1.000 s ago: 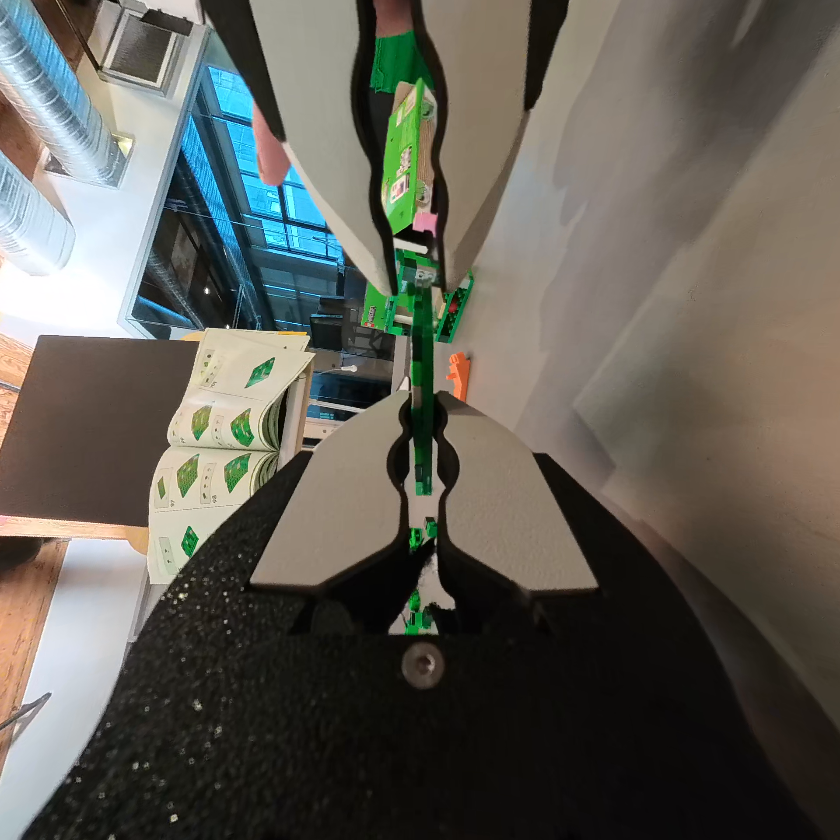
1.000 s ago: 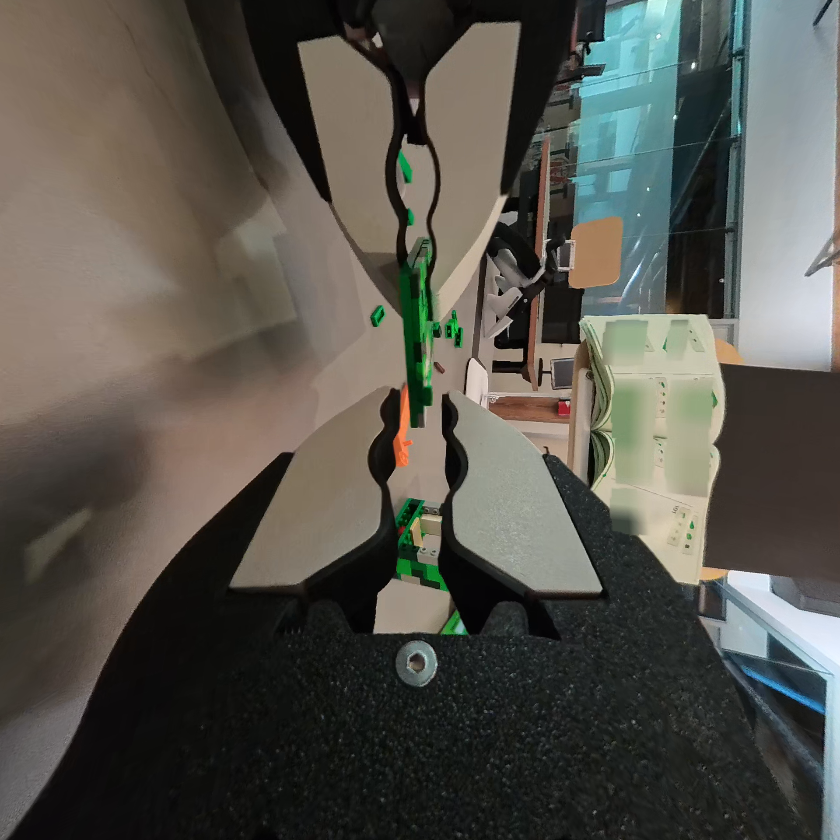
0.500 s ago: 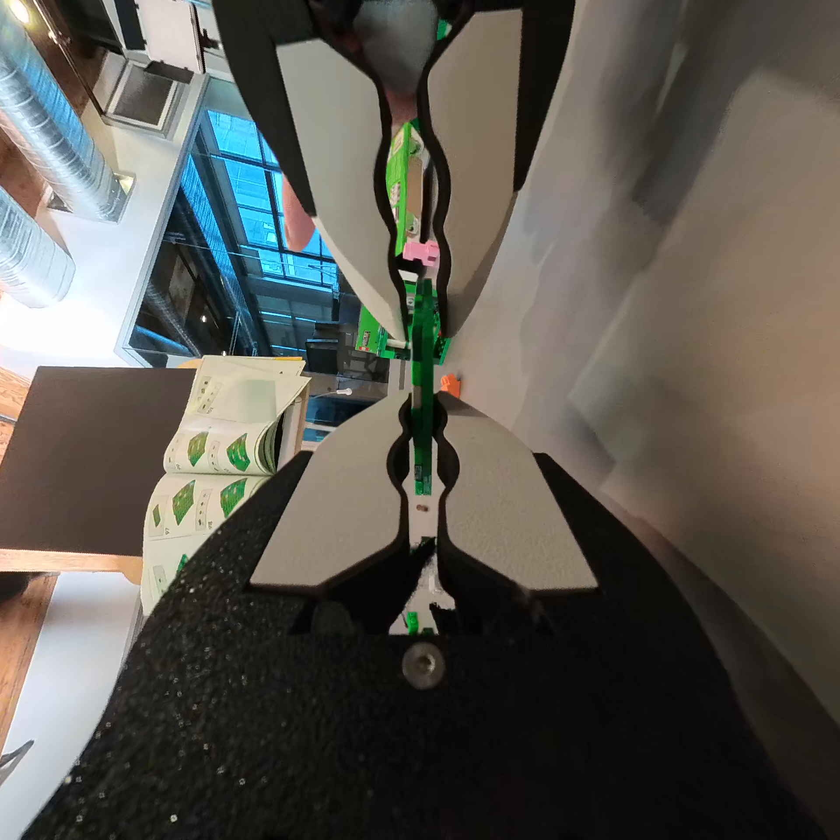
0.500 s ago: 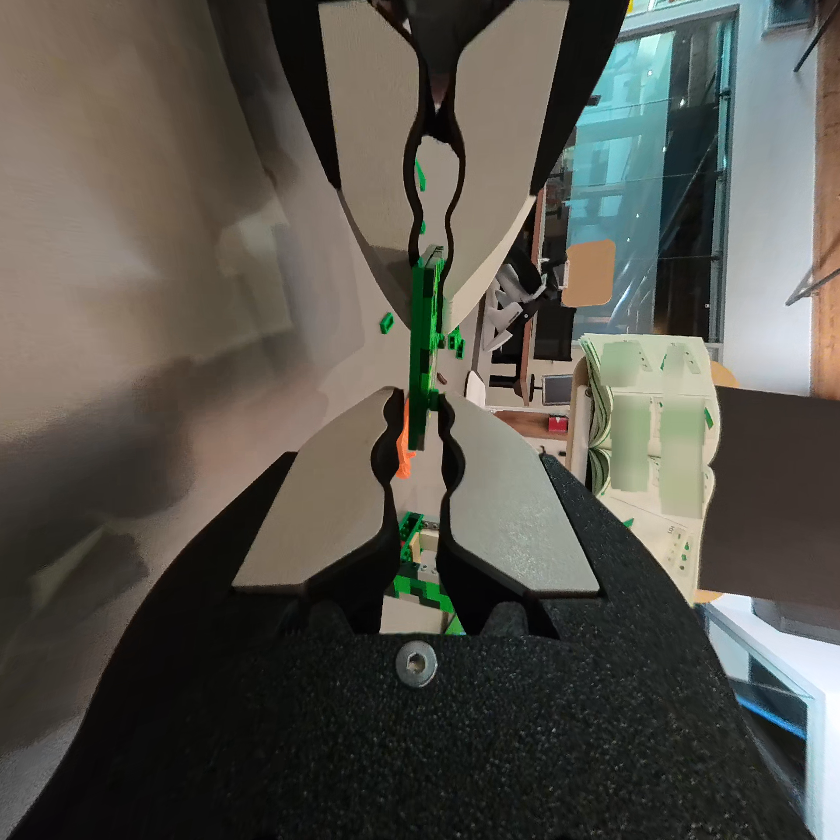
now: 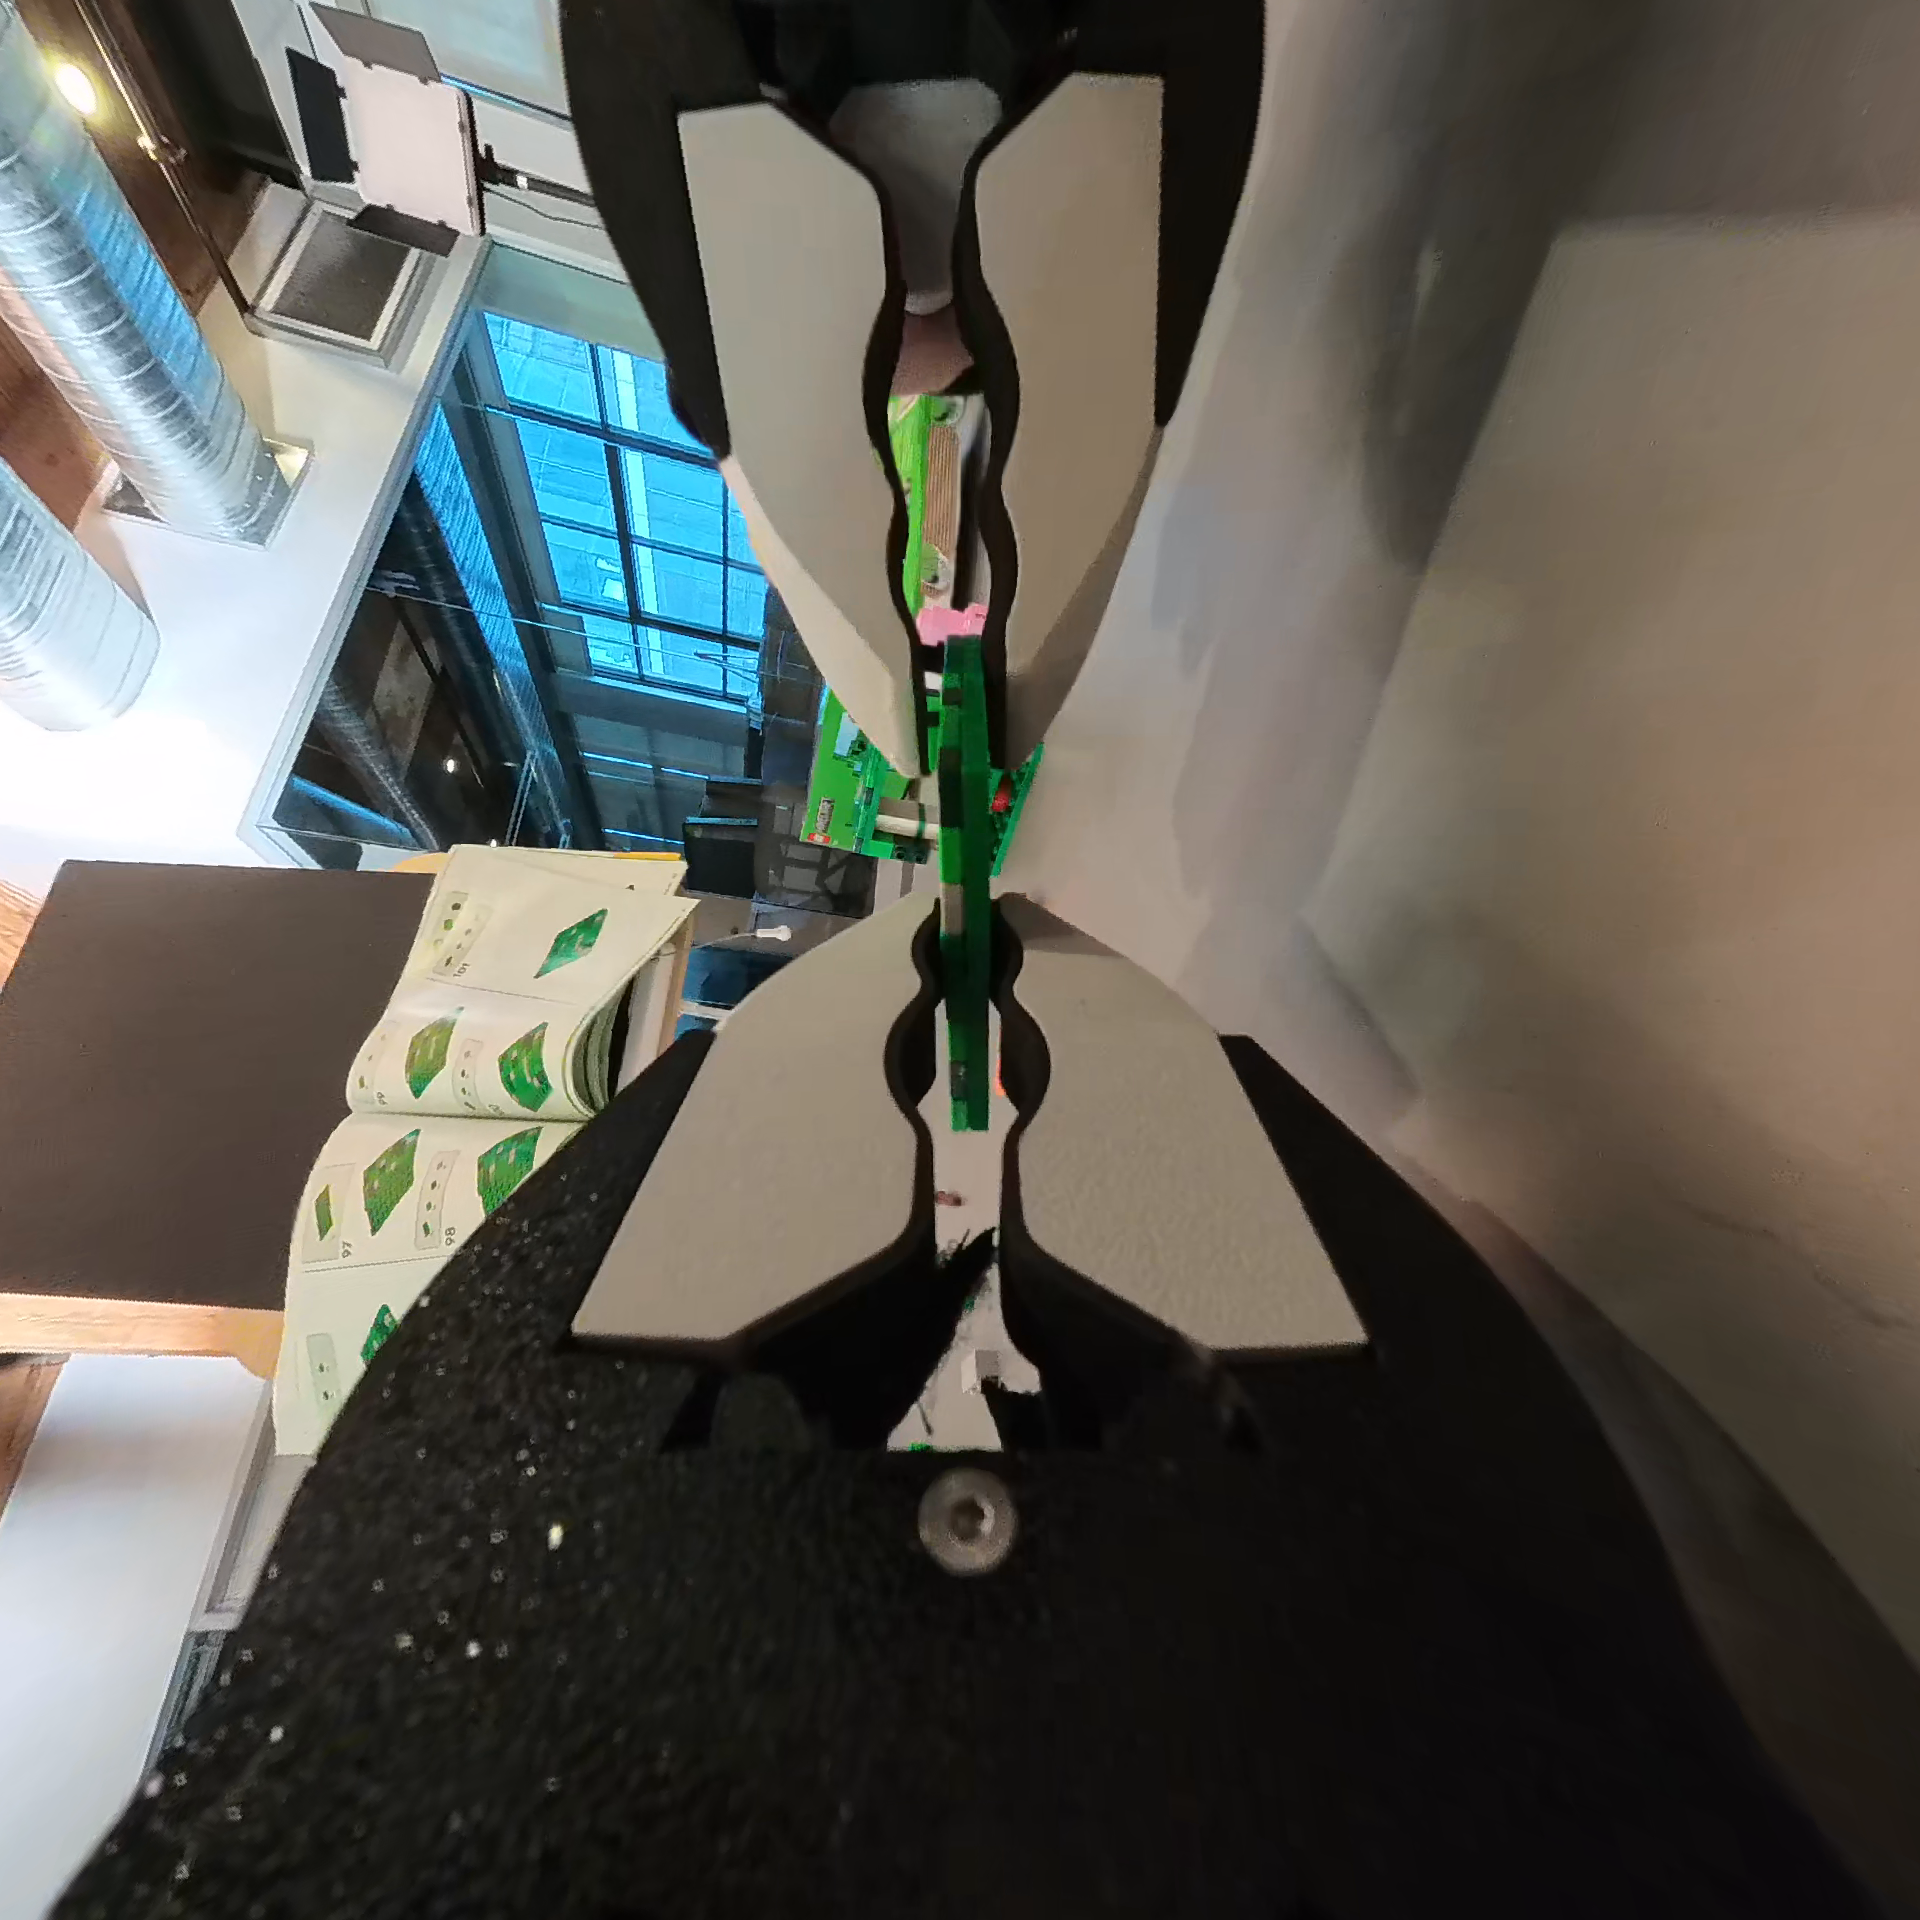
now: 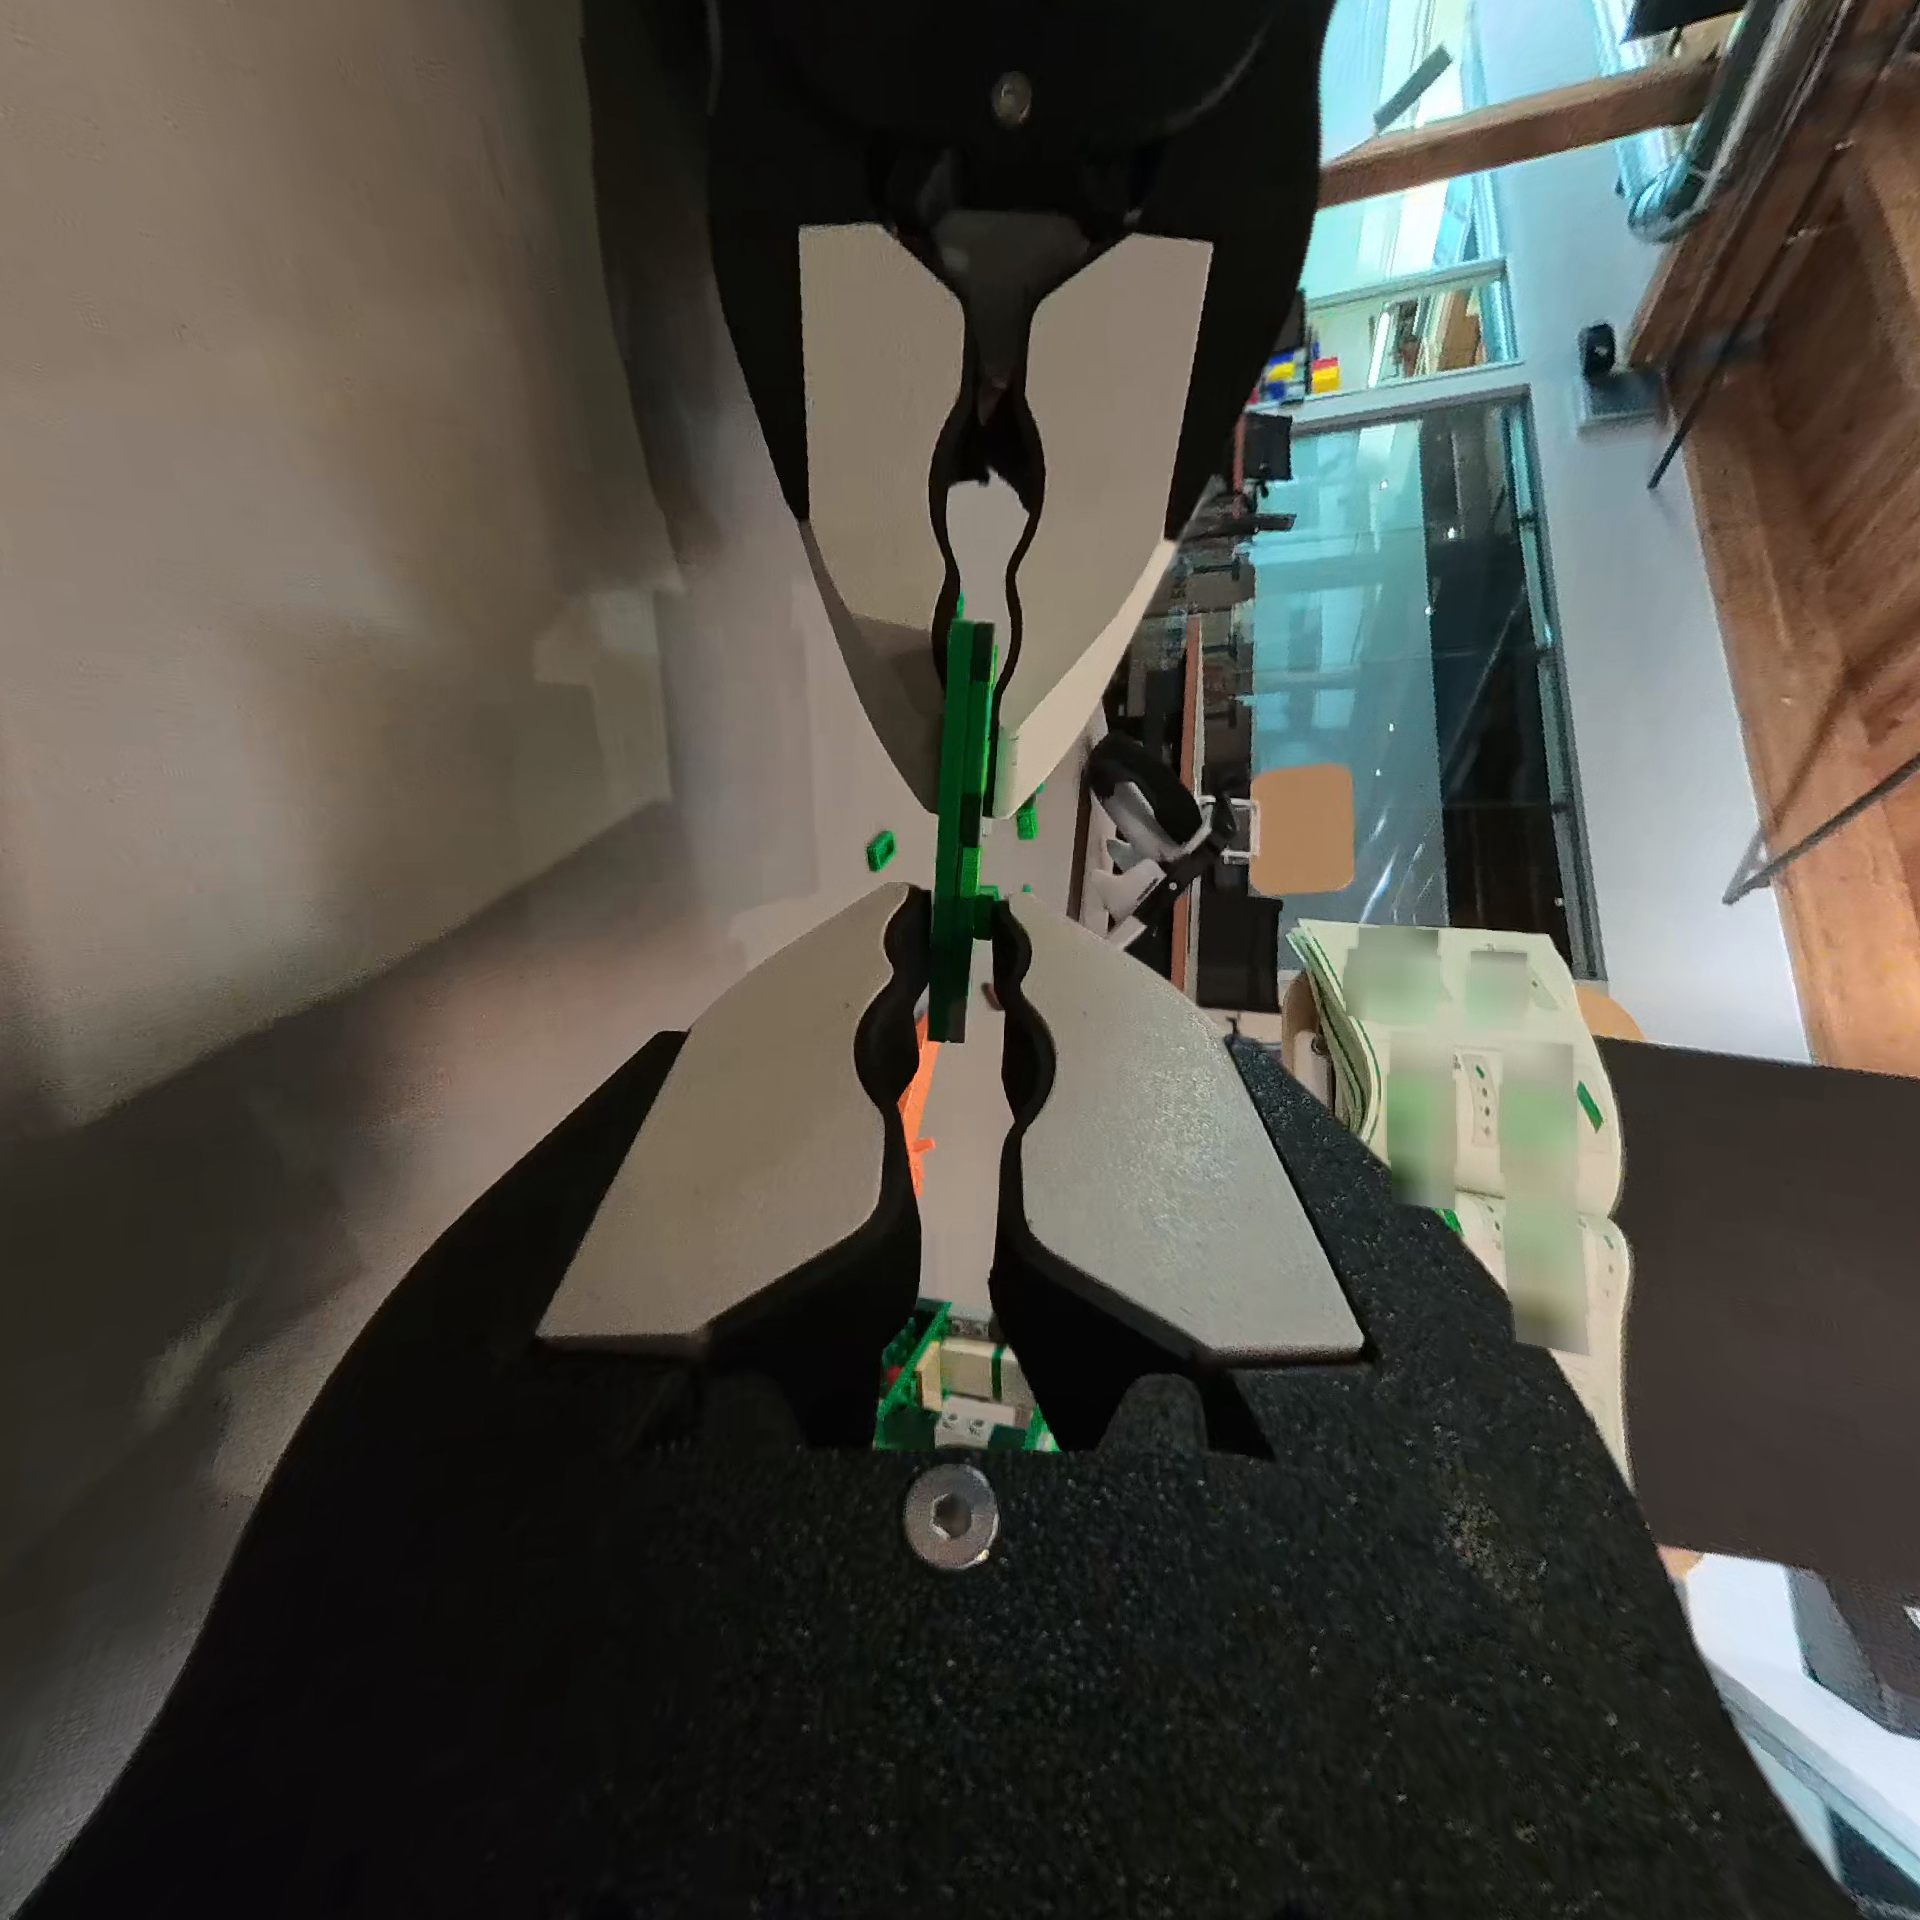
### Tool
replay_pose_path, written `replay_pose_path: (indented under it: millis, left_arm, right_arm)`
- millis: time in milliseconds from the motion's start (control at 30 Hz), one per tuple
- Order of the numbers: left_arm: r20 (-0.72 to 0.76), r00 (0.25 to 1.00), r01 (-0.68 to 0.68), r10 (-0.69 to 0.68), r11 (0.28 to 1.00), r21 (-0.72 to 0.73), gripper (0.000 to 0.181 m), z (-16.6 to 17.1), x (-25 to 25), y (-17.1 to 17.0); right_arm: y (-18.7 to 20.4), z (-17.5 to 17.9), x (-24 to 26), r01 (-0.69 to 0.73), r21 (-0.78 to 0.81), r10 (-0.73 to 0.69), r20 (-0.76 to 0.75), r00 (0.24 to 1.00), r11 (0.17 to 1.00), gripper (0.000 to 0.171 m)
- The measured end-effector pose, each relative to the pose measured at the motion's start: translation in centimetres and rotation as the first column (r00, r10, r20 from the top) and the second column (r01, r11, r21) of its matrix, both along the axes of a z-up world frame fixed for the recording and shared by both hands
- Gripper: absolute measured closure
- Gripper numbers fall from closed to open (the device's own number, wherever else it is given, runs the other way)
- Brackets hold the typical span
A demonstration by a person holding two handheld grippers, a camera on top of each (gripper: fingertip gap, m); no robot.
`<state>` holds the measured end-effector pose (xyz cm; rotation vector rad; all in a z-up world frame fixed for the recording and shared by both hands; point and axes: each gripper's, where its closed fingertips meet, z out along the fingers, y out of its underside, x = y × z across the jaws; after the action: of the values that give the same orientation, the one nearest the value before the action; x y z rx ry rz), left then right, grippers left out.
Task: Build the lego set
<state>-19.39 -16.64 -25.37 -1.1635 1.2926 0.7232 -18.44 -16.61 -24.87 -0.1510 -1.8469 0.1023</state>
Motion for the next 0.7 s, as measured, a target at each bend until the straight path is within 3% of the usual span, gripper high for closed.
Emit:
replay_pose_path:
  millis: [700]
  left_arm:
    - [-0.021,1.000,0.006,-0.007,1.000,-0.002,0.174,-0.26,0.37,0.13]
  right_arm:
    - [-0.37,0.00,0.42,-0.001,0.127,-0.001,0.013,1.000,0.992,0.164]
